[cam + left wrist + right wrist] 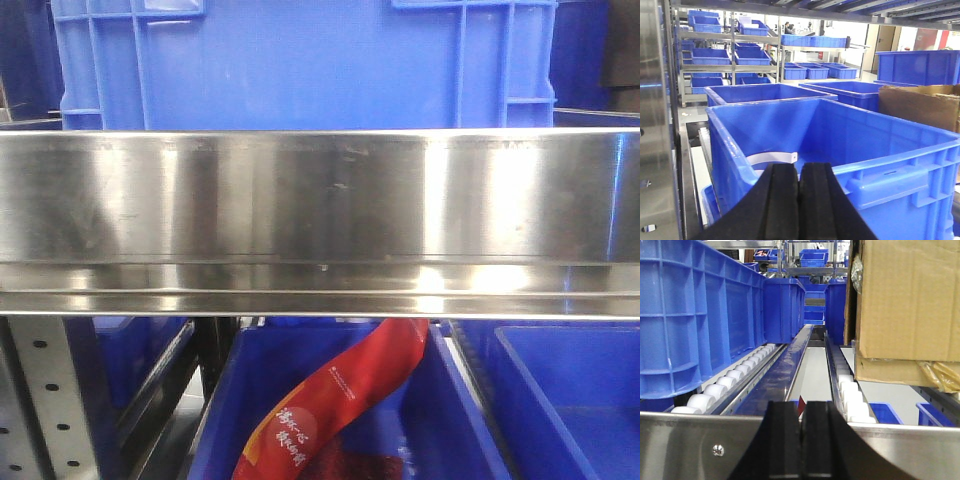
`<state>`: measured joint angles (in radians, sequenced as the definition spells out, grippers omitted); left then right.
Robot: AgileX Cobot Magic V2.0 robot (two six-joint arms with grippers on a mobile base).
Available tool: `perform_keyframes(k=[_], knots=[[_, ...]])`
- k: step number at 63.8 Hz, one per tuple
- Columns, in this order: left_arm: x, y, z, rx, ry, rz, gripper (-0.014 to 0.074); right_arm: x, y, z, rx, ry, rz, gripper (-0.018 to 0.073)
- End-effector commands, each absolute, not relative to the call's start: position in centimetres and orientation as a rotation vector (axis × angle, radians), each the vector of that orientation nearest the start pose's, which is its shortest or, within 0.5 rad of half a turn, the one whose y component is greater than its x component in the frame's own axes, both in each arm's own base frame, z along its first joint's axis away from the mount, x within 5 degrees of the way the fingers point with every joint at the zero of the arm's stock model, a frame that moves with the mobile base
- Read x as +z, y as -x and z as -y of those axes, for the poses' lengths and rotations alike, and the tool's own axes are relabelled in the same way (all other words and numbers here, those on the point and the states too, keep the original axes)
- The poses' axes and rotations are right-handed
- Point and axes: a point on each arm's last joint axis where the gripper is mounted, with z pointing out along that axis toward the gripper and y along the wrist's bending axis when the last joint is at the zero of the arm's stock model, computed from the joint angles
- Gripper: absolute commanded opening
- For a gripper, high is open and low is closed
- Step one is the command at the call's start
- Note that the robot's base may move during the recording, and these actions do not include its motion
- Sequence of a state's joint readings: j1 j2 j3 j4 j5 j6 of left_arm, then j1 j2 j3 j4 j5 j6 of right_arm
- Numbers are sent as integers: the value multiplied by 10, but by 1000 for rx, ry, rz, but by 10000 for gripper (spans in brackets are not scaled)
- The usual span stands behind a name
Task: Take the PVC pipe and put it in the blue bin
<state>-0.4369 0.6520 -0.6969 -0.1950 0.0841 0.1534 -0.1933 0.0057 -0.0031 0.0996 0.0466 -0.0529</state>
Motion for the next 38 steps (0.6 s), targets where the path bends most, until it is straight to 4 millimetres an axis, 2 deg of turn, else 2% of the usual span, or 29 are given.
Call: perform_keyframes(k=[1, 38], knots=[[388, -120, 58, -403, -303, -1471, -111, 209, -55, 11, -121, -182, -1517, -168], [388, -120, 58, -403, -303, -1471, -111, 209, -55, 11, -121, -182, -1517, -168]])
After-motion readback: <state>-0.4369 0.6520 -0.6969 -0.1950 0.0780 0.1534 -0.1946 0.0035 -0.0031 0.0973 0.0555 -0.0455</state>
